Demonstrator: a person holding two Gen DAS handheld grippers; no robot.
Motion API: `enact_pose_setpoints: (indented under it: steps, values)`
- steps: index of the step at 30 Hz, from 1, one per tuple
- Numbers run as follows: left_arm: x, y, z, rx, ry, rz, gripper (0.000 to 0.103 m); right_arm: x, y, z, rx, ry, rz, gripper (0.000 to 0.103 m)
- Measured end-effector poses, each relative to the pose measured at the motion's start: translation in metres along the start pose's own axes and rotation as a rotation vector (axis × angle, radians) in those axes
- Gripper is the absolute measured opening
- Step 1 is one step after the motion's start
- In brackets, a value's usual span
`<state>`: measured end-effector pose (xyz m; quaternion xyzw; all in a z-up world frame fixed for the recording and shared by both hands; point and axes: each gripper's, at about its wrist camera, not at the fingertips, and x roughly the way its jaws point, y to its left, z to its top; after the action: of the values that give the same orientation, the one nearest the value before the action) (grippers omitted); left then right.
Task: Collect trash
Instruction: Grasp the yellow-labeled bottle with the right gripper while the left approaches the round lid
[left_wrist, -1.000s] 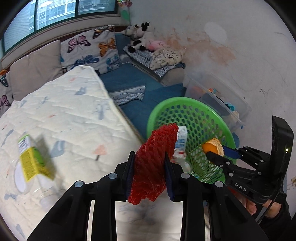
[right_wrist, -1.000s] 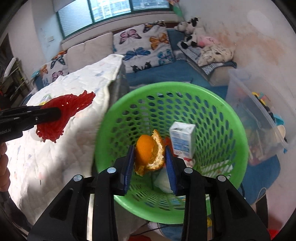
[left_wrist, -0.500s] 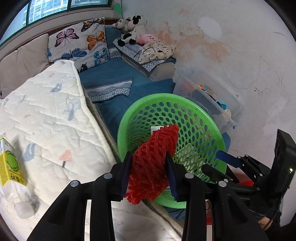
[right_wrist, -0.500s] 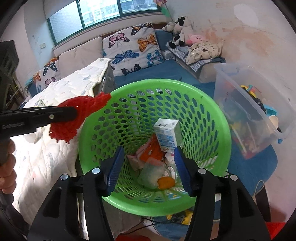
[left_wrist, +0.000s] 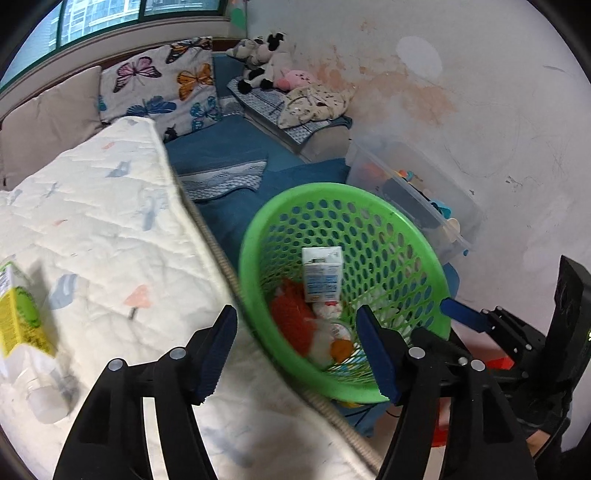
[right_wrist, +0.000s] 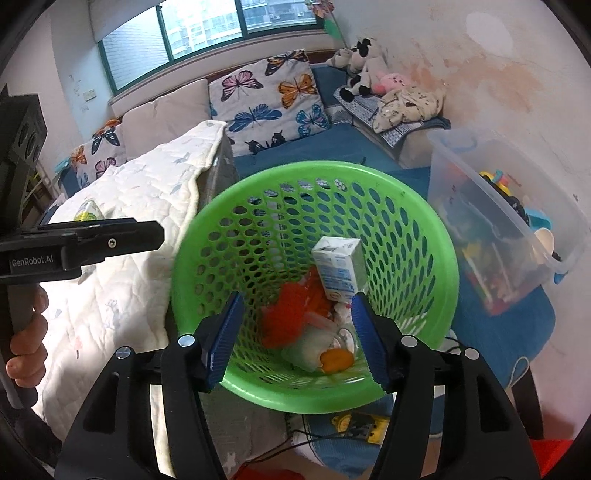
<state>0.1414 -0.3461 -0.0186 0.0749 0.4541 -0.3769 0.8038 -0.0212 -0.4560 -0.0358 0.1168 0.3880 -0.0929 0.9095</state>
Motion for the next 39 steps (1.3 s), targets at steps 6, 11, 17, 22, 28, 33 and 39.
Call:
enact_pose_setpoints:
  steps: [6,11,17,22,28,33,39]
  values:
    - [-0.026,0.032,-0.014,-0.027,-0.017,0.079,0.065,-0.002,0.021,0.004,-0.032,-0.008,0.032,0.065]
    - [-0.050,0.070,-0.029,-0.073,-0.040,0.147,0.065,0.001,0.044,0.009,-0.061,-0.007,0.069,0.067]
    - [-0.079,0.118,-0.045,-0.137,-0.071,0.234,0.071,0.007,0.076,0.018,-0.102,0.003,0.120,0.068]
    - [-0.104,0.160,-0.056,-0.194,-0.095,0.298,0.071,0.014,0.110,0.027,-0.148,0.014,0.163,0.068]
    - [-0.130,0.204,-0.074,-0.257,-0.110,0.356,0.071,0.024,0.157,0.039,-0.224,0.022,0.209,0.068]
    - [-0.142,0.231,-0.091,-0.292,-0.104,0.398,0.071,0.038,0.196,0.052,-0.252,0.045,0.280,0.068]
    - [-0.148,0.253,-0.106,-0.330,-0.089,0.416,0.071,0.058,0.243,0.065,-0.290,0.078,0.340,0.067]
